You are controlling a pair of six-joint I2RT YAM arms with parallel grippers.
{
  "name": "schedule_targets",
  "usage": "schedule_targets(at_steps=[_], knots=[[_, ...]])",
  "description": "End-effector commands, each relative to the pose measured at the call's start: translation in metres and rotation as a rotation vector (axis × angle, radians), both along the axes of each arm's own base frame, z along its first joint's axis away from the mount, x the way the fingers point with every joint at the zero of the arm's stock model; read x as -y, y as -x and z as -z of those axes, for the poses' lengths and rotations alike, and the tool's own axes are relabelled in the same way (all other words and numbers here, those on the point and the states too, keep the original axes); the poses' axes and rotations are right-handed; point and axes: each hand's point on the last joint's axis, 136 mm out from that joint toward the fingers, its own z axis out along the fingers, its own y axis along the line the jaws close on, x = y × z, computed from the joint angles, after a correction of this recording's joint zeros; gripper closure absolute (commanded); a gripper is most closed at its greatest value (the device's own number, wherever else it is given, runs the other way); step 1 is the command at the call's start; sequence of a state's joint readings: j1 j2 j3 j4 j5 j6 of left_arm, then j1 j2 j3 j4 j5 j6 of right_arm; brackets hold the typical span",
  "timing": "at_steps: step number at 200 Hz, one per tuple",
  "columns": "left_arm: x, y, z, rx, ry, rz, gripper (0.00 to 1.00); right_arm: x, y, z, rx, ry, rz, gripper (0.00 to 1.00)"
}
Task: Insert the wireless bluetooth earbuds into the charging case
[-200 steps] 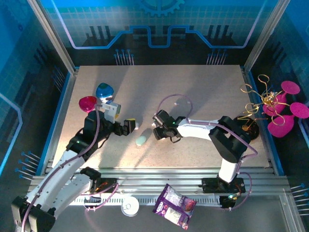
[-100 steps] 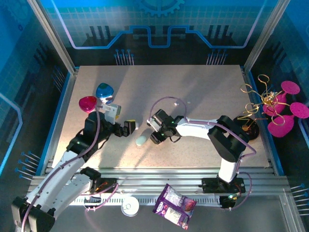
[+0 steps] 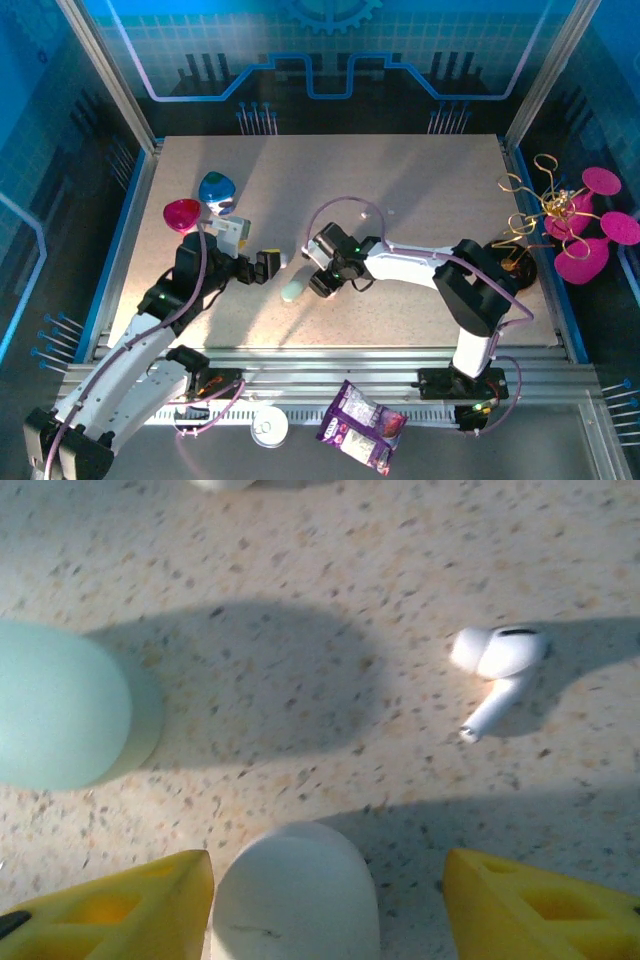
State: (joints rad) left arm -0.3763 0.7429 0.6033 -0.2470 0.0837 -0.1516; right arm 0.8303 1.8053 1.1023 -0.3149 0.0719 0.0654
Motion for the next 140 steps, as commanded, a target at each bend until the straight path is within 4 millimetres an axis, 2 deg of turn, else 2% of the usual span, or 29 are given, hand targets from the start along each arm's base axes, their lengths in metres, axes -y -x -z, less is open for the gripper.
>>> schedule_targets(at_steps=[1, 59, 94, 107, 140], knots=[[0.001, 0.002, 0.001, -0.006, 0.014, -0.002, 0.01, 0.014, -0.012, 0.005, 0.001, 0.062, 0.144, 0.39], [0.003, 0.001, 0.002, -0.013, 0.029, -0.003, 0.01, 0.061, -0.031, 0.003, -0.029, 0.059, 0.419, 0.42], [0.005, 0.000, 0.002, -0.014, 0.035, -0.001, 0.01, 0.086, -0.027, 0.002, -0.066, 0.032, 0.495, 0.41], [0.006, -0.001, 0.003, -0.014, 0.036, 0.003, 0.01, 0.089, -0.022, 0.002, -0.079, 0.018, 0.479, 0.40], [0.010, -0.004, 0.003, -0.019, 0.037, 0.013, 0.01, 0.083, -0.009, -0.009, -0.066, -0.054, 0.367, 0.36]])
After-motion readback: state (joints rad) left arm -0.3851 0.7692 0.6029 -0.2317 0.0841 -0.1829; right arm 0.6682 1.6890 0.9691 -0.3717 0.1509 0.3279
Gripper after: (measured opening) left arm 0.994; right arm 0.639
